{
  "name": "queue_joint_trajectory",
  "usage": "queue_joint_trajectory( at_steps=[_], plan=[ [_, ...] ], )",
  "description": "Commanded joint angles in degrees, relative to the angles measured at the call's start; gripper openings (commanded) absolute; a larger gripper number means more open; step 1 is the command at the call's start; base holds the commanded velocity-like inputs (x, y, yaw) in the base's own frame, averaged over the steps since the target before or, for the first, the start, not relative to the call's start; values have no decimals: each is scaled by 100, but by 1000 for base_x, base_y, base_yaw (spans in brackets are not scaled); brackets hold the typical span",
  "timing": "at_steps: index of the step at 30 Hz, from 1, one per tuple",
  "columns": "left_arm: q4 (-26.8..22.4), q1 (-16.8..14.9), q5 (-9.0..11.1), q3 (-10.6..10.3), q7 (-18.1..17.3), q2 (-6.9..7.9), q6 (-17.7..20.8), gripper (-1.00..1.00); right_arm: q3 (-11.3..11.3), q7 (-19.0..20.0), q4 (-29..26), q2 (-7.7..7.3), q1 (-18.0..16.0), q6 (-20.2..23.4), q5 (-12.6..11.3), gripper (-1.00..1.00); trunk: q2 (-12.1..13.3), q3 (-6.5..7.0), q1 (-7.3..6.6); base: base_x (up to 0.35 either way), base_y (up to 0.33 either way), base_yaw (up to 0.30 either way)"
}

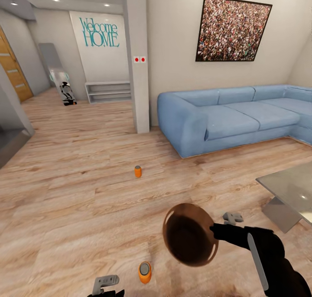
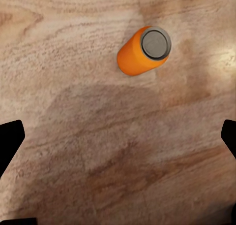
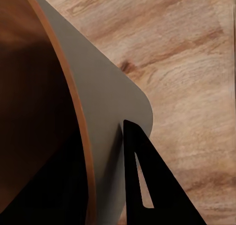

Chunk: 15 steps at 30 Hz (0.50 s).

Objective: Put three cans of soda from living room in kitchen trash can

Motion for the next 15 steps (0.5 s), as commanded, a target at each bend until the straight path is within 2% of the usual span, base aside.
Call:
queue_joint_trajectory(
  at_steps=[1,6,15],
  plan=[
    [0,1,-3,0,0,0,0,100,-40,19,-6,0,-1,18,-105,-100,0,-7,0,0,0,-66],
    [3,1,-8,-1,0,0,0,100,-162,19,-14,-1,-1,22,-104,-100,0,-50,0,0,0,-80],
    [3,-3,1,-1,6,0,0,100,-173,19,-14,-1,-1,16,-89,-100,0,-131,0,0,0,-81]
  ],
)
